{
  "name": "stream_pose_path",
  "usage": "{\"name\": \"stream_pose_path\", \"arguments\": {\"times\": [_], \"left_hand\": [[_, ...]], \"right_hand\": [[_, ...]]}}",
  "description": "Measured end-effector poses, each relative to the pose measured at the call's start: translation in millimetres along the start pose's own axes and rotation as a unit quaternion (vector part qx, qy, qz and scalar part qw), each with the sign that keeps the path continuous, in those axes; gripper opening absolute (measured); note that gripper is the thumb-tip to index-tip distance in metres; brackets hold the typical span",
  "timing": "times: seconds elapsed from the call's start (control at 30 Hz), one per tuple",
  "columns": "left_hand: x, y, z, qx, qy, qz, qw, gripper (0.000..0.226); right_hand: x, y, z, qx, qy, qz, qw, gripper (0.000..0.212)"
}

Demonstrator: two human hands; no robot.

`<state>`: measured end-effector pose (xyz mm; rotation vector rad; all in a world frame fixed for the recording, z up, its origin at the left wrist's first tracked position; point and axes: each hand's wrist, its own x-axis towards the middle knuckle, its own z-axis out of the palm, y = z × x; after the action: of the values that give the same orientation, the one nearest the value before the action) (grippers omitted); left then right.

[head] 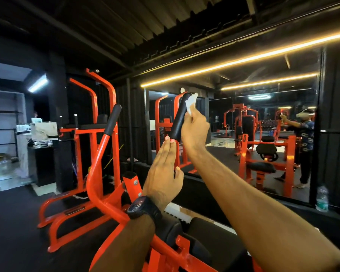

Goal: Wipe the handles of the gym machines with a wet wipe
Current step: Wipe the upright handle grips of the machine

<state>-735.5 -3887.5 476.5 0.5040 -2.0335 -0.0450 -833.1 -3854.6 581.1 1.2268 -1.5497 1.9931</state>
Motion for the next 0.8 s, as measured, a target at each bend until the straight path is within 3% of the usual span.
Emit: {"name": "stream_pose_path", "arguments": {"times": [0.07, 0.17, 0.27, 0.33, 0.43, 0.53, 0.63, 0.77, 0.8], "left_hand": [[0.7, 0.5, -0.4, -0.004, 0.000, -0.002, 1.000, 0.078], [0.2, 0.4, -1.0, -0.002, 0.002, 0.001, 1.000, 0.080], [-0.5, 0.9, -1.0, 0.005, 0.002, 0.002, 1.000, 0.079], [-1.1, 1.2, -0.9, -0.001, 0.004, -0.001, 1.000, 0.077], [-0.9, 1.2, -0.8, -0.004, 0.001, -0.002, 1.000, 0.077], [-0.9, 1.4, -0.9, -0.005, -0.002, -0.004, 1.000, 0.078], [-0.5, 0.4, -0.5, -0.013, -0.002, -0.009, 1.000, 0.077], [-1.2, 0.8, -0.9, -0.015, -0.004, -0.012, 1.000, 0.077], [-1.1, 1.2, -1.4, -0.017, -0.006, -0.013, 1.000, 0.077]], "right_hand": [[-23.3, 13.5, 1.1, -0.078, -0.049, -0.087, 0.992, 0.036], [-34.7, 34.6, -7.9, -0.163, -0.164, -0.213, 0.949, 0.052], [-1.3, 42.6, -31.4, -0.342, -0.205, -0.440, 0.805, 0.082], [22.0, 38.5, -48.2, -0.407, -0.225, -0.476, 0.746, 0.077], [34.4, 26.2, -51.0, -0.426, -0.223, -0.500, 0.720, 0.065], [37.1, 22.8, -48.4, -0.440, -0.247, -0.557, 0.659, 0.076], [48.9, 7.7, -53.1, -0.450, -0.224, -0.510, 0.698, 0.075], [46.6, -1.6, -41.0, -0.501, -0.221, -0.553, 0.629, 0.060], [51.4, -2.3, -40.9, -0.515, -0.216, -0.540, 0.629, 0.059]]}}
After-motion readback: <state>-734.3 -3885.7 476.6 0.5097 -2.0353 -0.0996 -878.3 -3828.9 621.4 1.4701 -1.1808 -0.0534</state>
